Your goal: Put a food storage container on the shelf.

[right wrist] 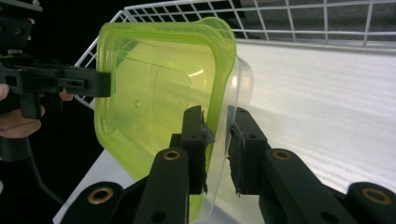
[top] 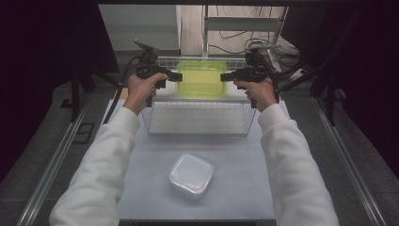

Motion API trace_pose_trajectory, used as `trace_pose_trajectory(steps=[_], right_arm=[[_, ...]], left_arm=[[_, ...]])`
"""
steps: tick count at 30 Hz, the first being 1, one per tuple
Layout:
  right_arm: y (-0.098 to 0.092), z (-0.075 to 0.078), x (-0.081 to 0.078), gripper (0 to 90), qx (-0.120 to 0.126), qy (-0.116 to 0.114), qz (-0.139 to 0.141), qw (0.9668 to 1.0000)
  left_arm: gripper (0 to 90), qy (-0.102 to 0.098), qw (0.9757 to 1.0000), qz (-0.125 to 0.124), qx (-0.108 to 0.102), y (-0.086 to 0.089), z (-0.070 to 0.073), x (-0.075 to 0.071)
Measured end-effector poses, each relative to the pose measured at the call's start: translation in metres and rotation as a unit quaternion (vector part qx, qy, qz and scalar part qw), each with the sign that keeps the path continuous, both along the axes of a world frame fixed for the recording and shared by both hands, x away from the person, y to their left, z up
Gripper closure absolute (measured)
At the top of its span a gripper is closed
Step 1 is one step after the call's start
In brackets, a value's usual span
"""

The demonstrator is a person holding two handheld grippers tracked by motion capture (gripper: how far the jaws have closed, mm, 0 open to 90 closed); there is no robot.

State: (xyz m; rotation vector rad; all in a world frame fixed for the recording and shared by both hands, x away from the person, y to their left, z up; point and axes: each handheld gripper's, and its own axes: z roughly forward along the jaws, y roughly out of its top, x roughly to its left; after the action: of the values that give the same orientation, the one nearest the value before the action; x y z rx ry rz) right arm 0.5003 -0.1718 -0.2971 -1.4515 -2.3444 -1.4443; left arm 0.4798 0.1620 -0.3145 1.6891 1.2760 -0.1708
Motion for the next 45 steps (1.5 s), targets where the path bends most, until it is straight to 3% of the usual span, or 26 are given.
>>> trace_pose_trajectory(steps=[2,5,9,12,16,21,24,27,30,31,32,33,35,37,41,43,45], right_arm=[[0.0,-0.002,0.002,76.2,0.005,0.0,-0.002,1.0],[-0.003,-0.01,0.013,75.1,0.039,0.022,-0.014,0.9989],[-0.003,-0.014,0.018,73.8,0.053,0.036,-0.024,0.9977],[-0.002,-0.017,0.022,72.6,0.059,0.054,-0.039,0.996],[-0.002,-0.023,0.027,71.0,0.077,0.077,-0.061,0.9922],[-0.003,-0.024,0.028,71.2,0.084,0.081,-0.064,0.9911],[-0.002,-0.023,0.027,69.7,0.077,0.076,-0.069,0.9917],[0.001,-0.021,0.023,61.3,0.065,0.059,-0.084,0.9927],[0.001,-0.019,0.021,50.8,0.067,0.051,-0.095,0.992],[0.0,-0.015,0.018,43.7,0.064,0.046,-0.098,0.9921],[0.0,-0.013,0.016,41.1,0.059,0.039,-0.098,0.9927],[0.0,-0.013,0.016,41.1,0.059,0.039,-0.098,0.9927],[0.001,-0.008,0.011,34.9,0.048,0.025,-0.098,0.9937],[0.001,-0.003,0.004,31.2,0.037,0.007,-0.102,0.9941],[0.001,0.007,-0.013,26.9,0.024,-0.026,-0.103,0.9941],[-0.002,0.015,-0.026,25.6,0.006,-0.045,-0.089,0.995],[-0.003,0.018,-0.03,24.5,-0.003,-0.05,-0.081,0.9954]], left_arm=[[79.1,0.013,0.9998,0.006,-0.011,0.001,-0.001,0.006],[78.1,0.034,0.9991,0.011,-0.024,0.003,-0.004,0.015],[77.0,0.054,0.998,0.016,-0.029,0.003,-0.006,0.024],[76.1,0.068,0.9963,0.022,-0.047,0.004,-0.012,0.031],[74.2,0.079,0.9948,0.028,-0.058,0.005,-0.016,0.036],[73.1,0.075,0.9947,0.026,-0.065,0.006,-0.019,0.037],[70.5,0.063,0.996,0.028,-0.057,0.005,-0.019,0.035],[64.3,0.044,0.9976,0.034,-0.042,0.004,-0.019,0.033],[49.1,0.024,0.9985,0.044,-0.022,0.004,-0.015,0.029],[36.1,0.015,0.9985,0.048,-0.022,0.004,-0.014,0.028],[31.8,-0.004,0.9985,0.049,-0.024,0.005,-0.009,0.024],[29.7,-0.004,0.9985,0.049,-0.024,0.005,-0.009,0.024],[28.4,-0.022,0.9983,0.048,-0.024,0.006,-0.004,0.019],[26.3,-0.041,0.998,0.045,-0.015,0.008,0.001,0.012],[23.7,-0.081,0.9955,0.039,0.03,0.009,0.013,-0.009],[23.7,-0.101,0.9938,0.034,0.031,0.011,0.019,-0.021],[23.6,-0.118,0.9919,0.036,0.031,0.013,0.024,-0.036]])
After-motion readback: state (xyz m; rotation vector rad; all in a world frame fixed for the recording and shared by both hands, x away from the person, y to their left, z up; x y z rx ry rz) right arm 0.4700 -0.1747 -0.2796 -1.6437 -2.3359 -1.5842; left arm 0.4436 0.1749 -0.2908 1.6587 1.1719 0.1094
